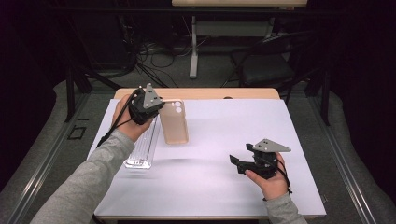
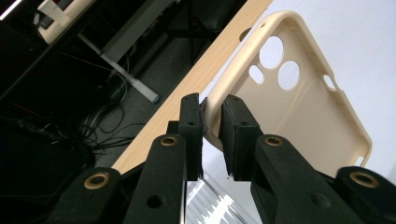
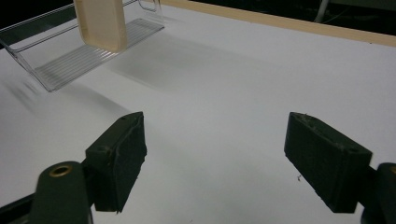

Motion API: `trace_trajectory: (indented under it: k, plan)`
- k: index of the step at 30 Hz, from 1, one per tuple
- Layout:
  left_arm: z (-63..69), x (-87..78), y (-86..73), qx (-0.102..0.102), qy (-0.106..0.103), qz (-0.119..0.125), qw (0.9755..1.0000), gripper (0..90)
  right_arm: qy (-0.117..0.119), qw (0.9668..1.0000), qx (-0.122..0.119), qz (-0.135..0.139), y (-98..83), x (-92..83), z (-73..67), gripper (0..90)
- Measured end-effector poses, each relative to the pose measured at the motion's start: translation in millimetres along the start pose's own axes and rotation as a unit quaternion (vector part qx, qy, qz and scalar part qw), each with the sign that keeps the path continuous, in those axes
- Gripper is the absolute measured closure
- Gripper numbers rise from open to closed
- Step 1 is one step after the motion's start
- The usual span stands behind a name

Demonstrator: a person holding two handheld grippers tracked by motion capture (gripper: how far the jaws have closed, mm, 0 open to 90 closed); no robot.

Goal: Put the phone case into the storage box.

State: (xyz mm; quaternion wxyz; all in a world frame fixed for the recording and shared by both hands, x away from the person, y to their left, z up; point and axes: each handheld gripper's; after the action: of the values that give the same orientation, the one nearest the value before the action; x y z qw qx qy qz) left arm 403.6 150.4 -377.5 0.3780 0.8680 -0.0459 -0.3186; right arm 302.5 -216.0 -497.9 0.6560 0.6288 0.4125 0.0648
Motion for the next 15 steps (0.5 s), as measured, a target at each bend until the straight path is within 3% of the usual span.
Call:
trace_trajectory:
  k: [11,15]
  plan:
    - [-20.6,3.5,0.8,-0.004,0.034,0.005,0.9994,79.5,-0.008,0.9999,0.009,0.005,-0.5,0.2,0.2,13.7]
    - [-29.9,3.1,0.2,-0.005,0.044,0.004,0.999,79.6,-0.004,0.9999,0.011,0.0,-1.8,2.0,0.7,6.5]
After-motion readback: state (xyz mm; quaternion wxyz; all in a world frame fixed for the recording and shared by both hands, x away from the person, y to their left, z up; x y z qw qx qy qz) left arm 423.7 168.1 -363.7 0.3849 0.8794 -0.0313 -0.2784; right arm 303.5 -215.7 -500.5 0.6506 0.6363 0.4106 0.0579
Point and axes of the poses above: each handheld gripper's, and its own axes: x roughly forward along the jaws, y roughly out of its top, z roughly to its right, and after that the axes turned 5 degrees about y, right-handed
